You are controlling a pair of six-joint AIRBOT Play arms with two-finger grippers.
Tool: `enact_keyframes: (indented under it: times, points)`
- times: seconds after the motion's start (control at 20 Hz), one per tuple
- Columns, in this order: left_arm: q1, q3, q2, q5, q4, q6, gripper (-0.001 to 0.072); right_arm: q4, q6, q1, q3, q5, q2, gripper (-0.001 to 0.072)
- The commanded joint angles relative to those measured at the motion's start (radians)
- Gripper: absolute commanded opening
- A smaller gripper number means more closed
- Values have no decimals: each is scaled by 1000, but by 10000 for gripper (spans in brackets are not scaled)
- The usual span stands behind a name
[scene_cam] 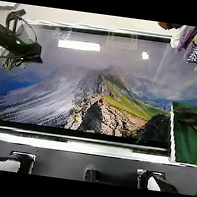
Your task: Fold the clothes and pants, and hang the long-sleeved shirts on hangers.
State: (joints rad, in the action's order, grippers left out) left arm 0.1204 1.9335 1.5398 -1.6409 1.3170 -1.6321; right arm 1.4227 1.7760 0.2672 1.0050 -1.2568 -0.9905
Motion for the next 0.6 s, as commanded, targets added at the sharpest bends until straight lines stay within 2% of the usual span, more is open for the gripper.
enact_keyframes:
  times: [0.0,0.25,0.55]
  points:
    - [-73,-158,-94,85,136,39,17,-106,-112,-262,9,110,10,29]
    - [-82,-533,-321,290,143,37,18,-26,-113,-490,9,130,10,29]
    - [-83,-571,-328,233,142,36,20,-24,-113,-508,9,82,10,28]
